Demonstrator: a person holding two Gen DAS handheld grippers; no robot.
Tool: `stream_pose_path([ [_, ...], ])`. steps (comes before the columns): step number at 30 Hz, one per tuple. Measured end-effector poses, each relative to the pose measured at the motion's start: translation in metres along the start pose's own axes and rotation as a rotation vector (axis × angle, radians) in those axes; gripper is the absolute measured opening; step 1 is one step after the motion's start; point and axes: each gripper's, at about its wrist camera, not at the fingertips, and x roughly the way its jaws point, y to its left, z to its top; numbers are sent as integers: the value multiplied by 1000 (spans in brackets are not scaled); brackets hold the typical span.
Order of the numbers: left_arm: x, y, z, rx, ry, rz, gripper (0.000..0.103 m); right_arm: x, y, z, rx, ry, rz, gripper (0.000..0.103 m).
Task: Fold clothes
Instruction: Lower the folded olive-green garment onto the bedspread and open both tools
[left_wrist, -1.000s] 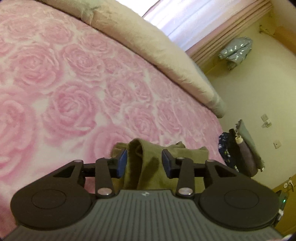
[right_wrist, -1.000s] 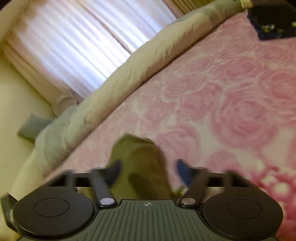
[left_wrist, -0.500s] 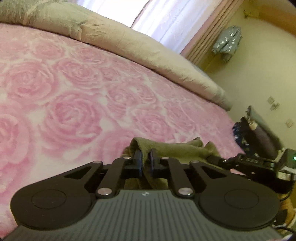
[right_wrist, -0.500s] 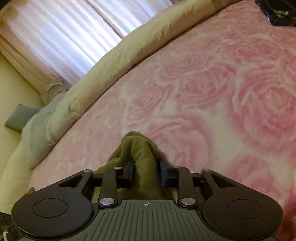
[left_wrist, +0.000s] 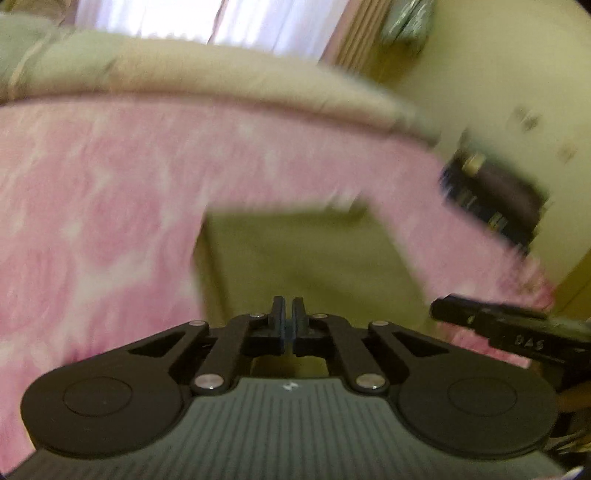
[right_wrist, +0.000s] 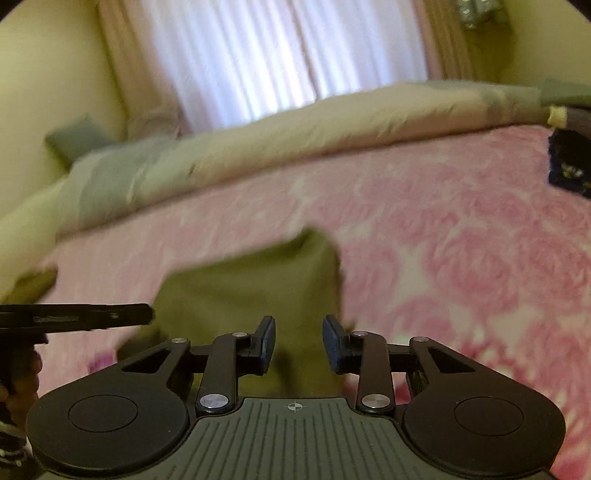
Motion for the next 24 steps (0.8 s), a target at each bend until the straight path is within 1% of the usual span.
stream_pose_path([
  [1, 0, 2, -4, -17, 9, 4, 0, 8, 2, -8, -12, 35, -21, 34],
  [2, -4, 4, -5, -40, 4, 0, 0, 11, 2, -13, -19, 38, -45, 34],
  [5, -23, 0, -4, -18, -27, 32, 0, -1, 3, -12, 14, 37, -65, 34],
  [6, -29, -2, -4, -6, -39, 45, 0, -8, 5, -12, 21, 23, -60, 34],
  [8, -41, -1, -8, -26, -62, 23, 0, -20, 9, -13, 22, -13, -43, 34],
  [9, -41, 0, -10, -37, -57, 17, 0, -22, 11, -14, 19, -23, -36, 34],
  [11, -31, -3, -13, -24, -11, 60, 0, -24, 14, -15, 20, -8, -45, 34],
  [13, -28, -6, -15, -22, 12, 99, 0, -25, 17, -16, 23, 15, -57, 34],
  [15, -38, -13, -14, -31, 11, 129, 0, -26, 19, -17, 26, 37, -70, 34],
  [17, -52, -25, -15, -15, 10, 188, 1, -27, 22, -18, 29, 60, -82, 35],
  [18, -58, -31, -16, -8, 10, 213, 3, -27, 23, -18, 31, 71, -88, 37],
  [19, -65, -37, -18, -2, 11, 234, 4, -32, 25, -20, 31, 68, -97, 56],
  [20, -70, -43, -19, 0, 14, 254, 7, -38, 28, -21, 29, 57, -106, 78],
  [21, -75, -47, -21, 0, 18, 273, 13, -46, 32, -23, 26, 39, -111, 79],
  [22, -79, -53, -23, 5, 20, 287, 17, -54, 35, -26, 21, 24, -106, 79],
  [24, -89, -63, -29, 21, 22, 311, 20, -63, 41, -31, 24, 26, -94, 79],
])
